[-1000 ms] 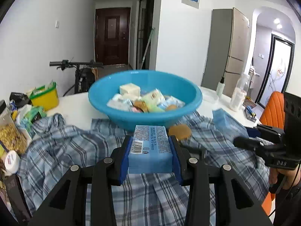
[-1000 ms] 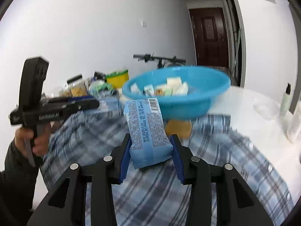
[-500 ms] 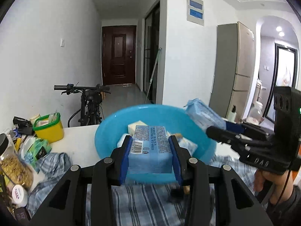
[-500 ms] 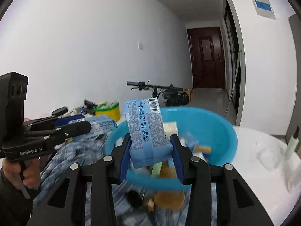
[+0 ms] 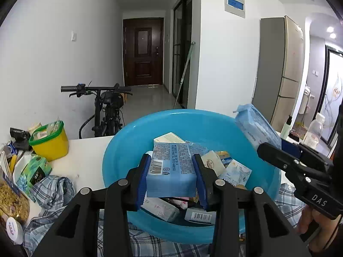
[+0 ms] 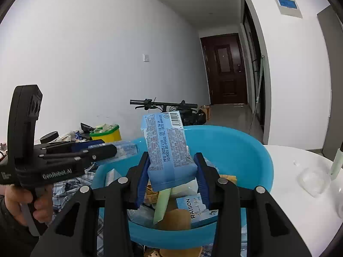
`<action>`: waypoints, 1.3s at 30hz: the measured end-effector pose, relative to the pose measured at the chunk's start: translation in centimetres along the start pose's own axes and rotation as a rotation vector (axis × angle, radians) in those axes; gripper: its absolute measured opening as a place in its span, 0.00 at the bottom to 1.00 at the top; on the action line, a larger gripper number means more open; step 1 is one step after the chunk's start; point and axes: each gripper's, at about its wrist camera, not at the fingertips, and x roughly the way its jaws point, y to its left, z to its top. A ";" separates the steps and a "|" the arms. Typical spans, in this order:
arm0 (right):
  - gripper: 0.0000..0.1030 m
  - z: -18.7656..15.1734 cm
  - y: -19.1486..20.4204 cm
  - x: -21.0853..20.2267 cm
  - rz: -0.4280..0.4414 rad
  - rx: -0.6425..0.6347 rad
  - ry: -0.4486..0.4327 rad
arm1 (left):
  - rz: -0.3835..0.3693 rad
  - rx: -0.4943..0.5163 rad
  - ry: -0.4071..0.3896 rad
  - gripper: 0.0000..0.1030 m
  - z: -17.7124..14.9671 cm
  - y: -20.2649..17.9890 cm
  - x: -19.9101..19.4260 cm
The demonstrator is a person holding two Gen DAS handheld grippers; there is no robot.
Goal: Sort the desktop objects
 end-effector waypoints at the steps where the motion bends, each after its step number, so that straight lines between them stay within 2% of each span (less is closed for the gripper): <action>1: 0.38 0.1 0.1 0.3 -0.005 0.001 -0.006 | 0.002 -0.001 -0.004 0.40 -0.1 -0.2 0.0; 9: 0.38 -0.2 -0.3 0.5 -0.019 0.014 -0.013 | -0.005 0.024 -0.041 0.40 -0.7 -1.4 -0.8; 24: 0.38 0.1 -1.1 0.8 -0.018 0.011 -0.003 | 0.025 0.019 -0.044 0.40 -1.0 -1.0 -0.7; 39: 0.38 0.2 -0.7 0.6 -0.021 0.005 0.005 | 0.011 0.016 -0.047 0.40 -0.9 -1.1 -0.6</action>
